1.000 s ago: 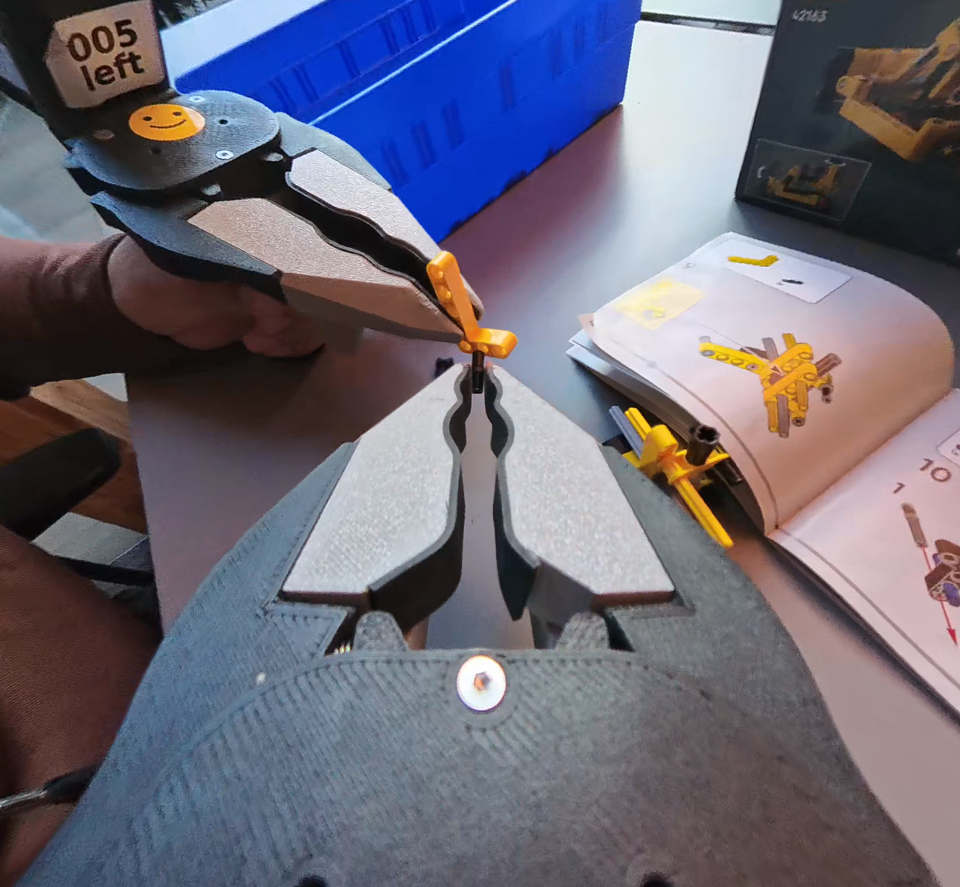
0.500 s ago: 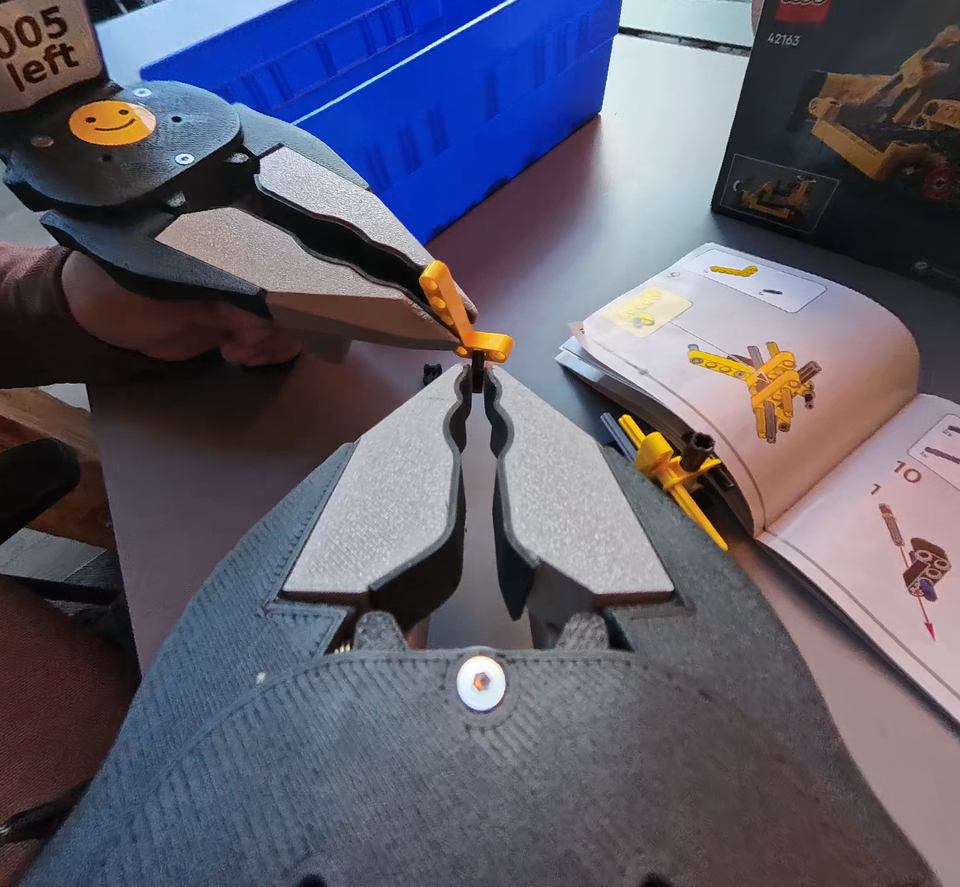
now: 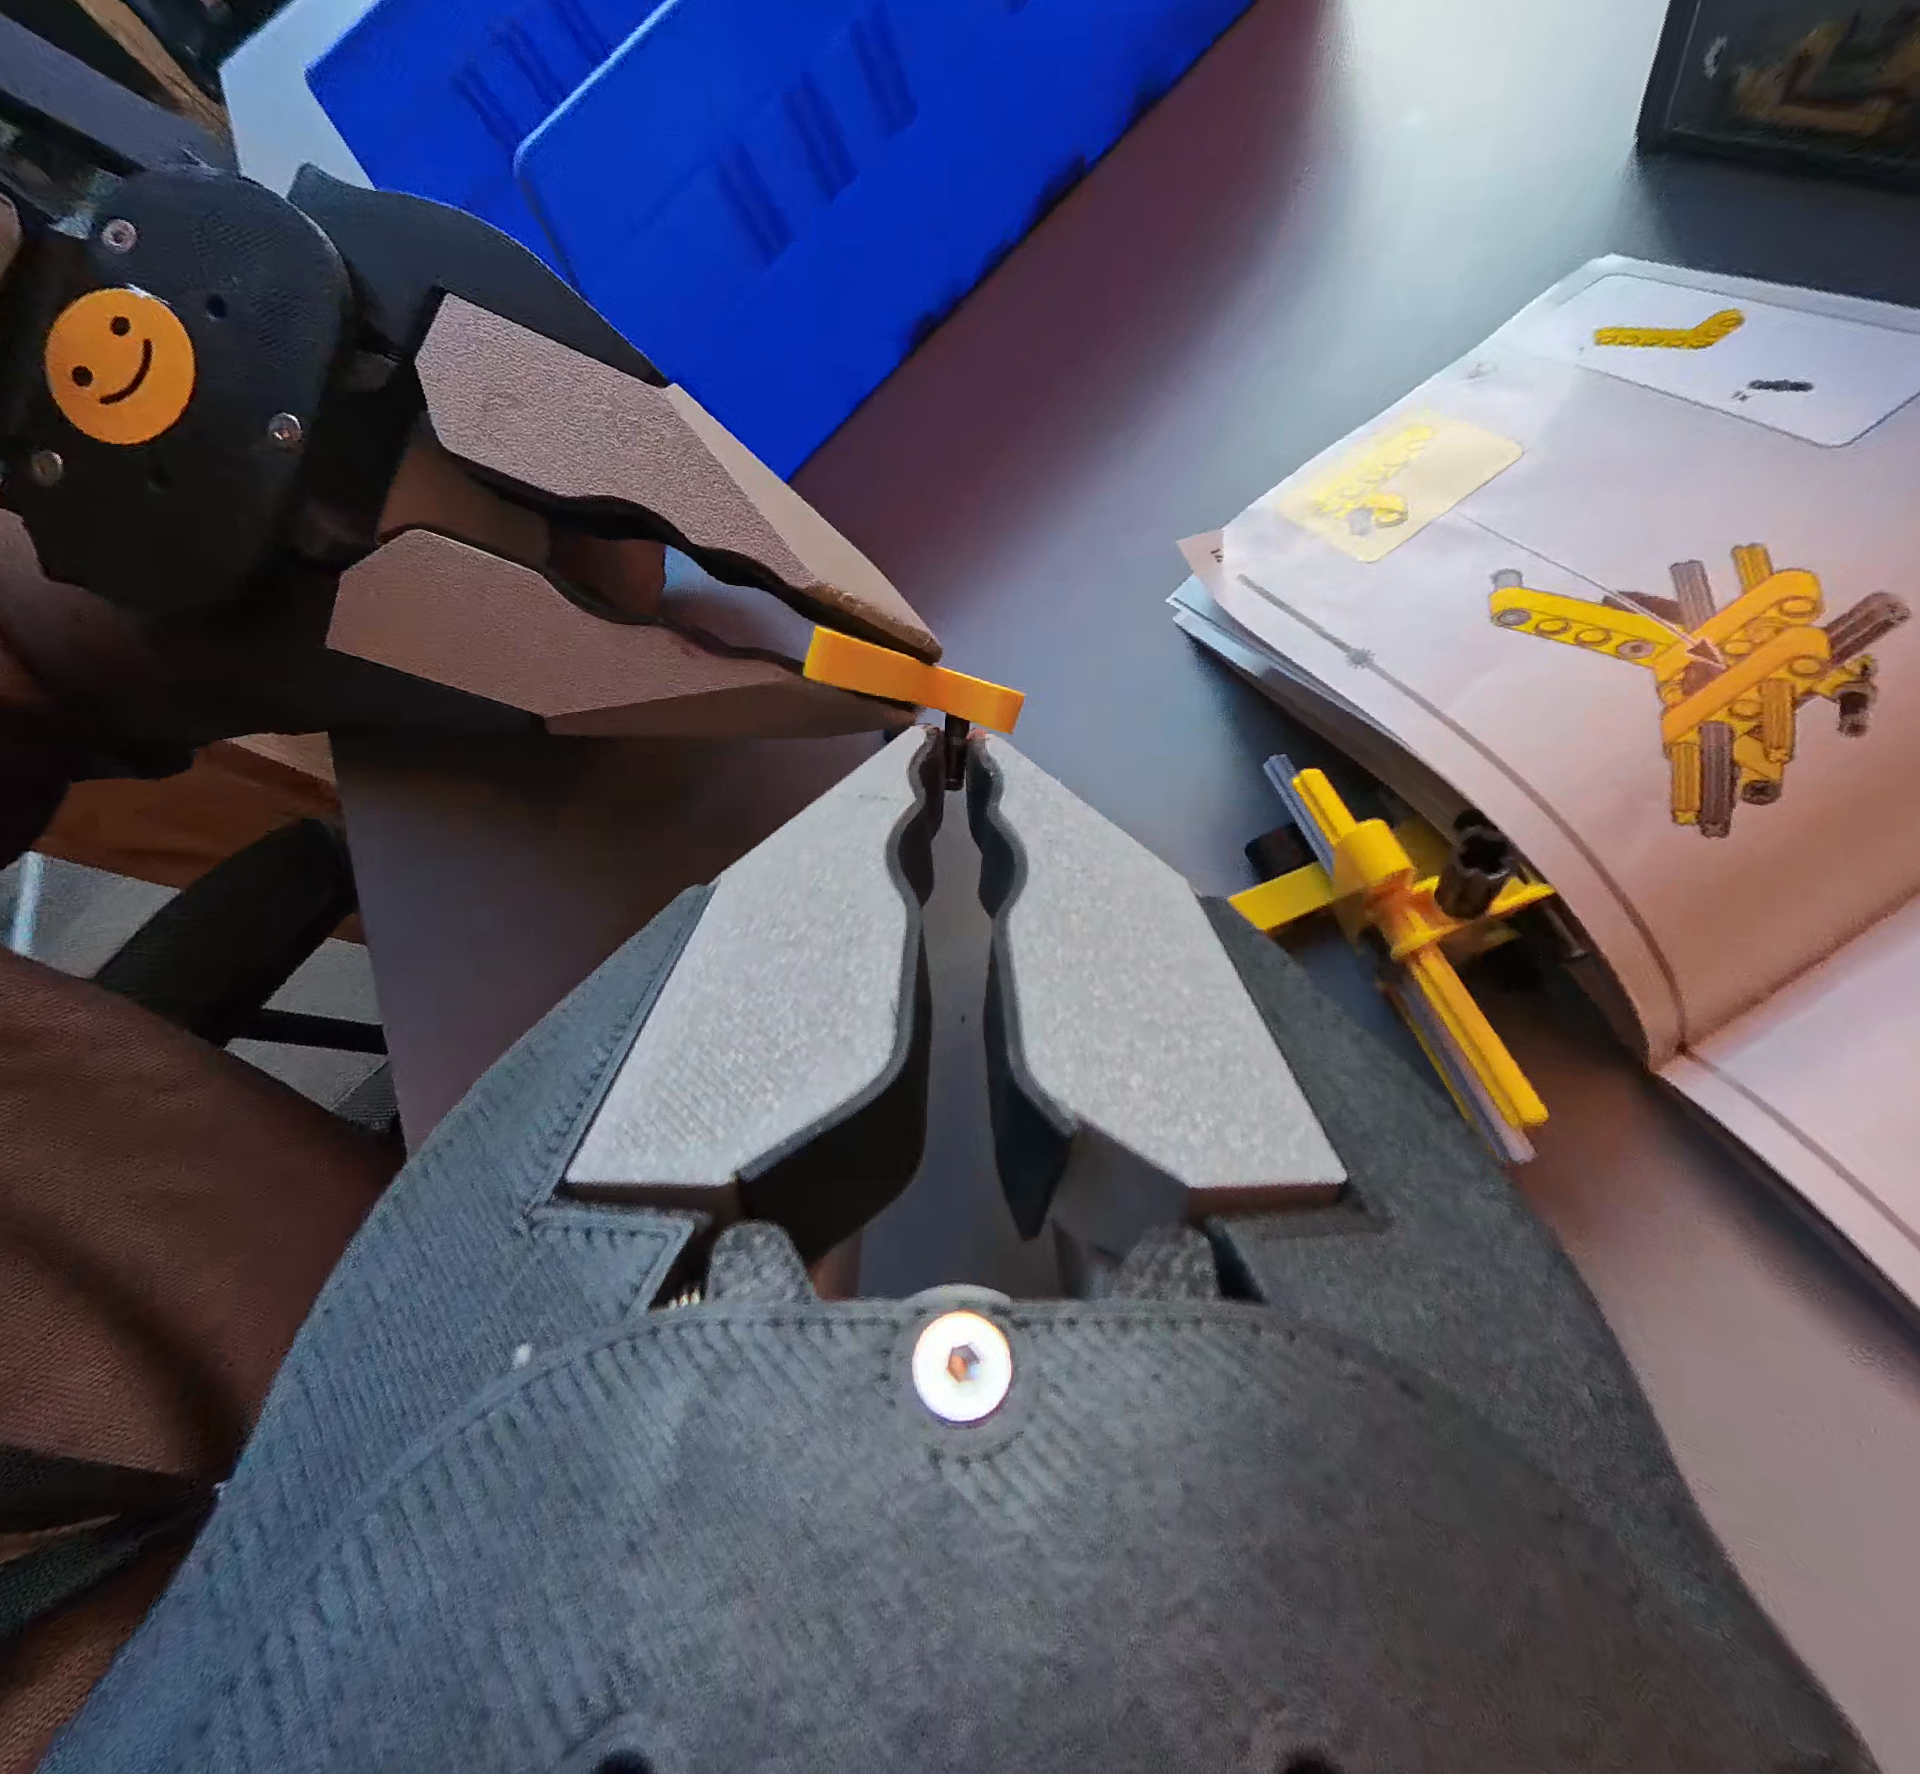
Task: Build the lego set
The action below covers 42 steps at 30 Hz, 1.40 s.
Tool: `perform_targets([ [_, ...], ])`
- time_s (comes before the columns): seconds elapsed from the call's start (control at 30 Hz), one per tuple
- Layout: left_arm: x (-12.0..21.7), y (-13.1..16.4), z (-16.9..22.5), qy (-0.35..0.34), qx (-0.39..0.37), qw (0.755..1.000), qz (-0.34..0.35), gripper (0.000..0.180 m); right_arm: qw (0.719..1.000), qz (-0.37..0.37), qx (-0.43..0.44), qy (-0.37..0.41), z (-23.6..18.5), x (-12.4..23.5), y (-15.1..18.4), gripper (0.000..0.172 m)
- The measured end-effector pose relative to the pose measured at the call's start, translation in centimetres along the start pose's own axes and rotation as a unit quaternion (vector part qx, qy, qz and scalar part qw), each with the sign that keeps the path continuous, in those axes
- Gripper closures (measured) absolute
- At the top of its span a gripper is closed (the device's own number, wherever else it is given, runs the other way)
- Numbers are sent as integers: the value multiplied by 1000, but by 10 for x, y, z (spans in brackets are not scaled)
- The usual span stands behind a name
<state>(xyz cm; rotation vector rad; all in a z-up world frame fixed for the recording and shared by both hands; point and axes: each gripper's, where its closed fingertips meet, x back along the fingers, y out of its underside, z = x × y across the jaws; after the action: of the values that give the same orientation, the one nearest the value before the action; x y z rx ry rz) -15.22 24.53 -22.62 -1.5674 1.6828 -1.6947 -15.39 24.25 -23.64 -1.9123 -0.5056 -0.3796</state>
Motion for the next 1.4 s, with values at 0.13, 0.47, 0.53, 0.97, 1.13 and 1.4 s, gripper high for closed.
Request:
perform_targets([
  [0.13, 2, -4, -4, 17, 74, 997, 13, 175, 1000, 18, 12, 11, -1, 1, -5, 171],
  [0.47, 7, -14, -16, 57, 254, 963, 67, 174, 988, 80, 89, 93, -1, 6, -24, 171],
  [0.53, 10, -19, -17, 66, 287, 952, 89, 174, 981, 92, 124, 117, -3, 9, -29, 172],
  [0.97, 25, -43, -19, 120, 370, 904, 177, 174, 915, 157, 302, 216, -22, 31, -48, 171],
  [1.13, 24, -40, -20, 126, 390, 896, 171, 174, 898, 122, 341, 249, -19, 25, -42, 171],
  [1.4, 21, -37, -16, 128, 368, 907, 160, 174, 919, 139, 292, 224, -18, 26, -45, 172],
])
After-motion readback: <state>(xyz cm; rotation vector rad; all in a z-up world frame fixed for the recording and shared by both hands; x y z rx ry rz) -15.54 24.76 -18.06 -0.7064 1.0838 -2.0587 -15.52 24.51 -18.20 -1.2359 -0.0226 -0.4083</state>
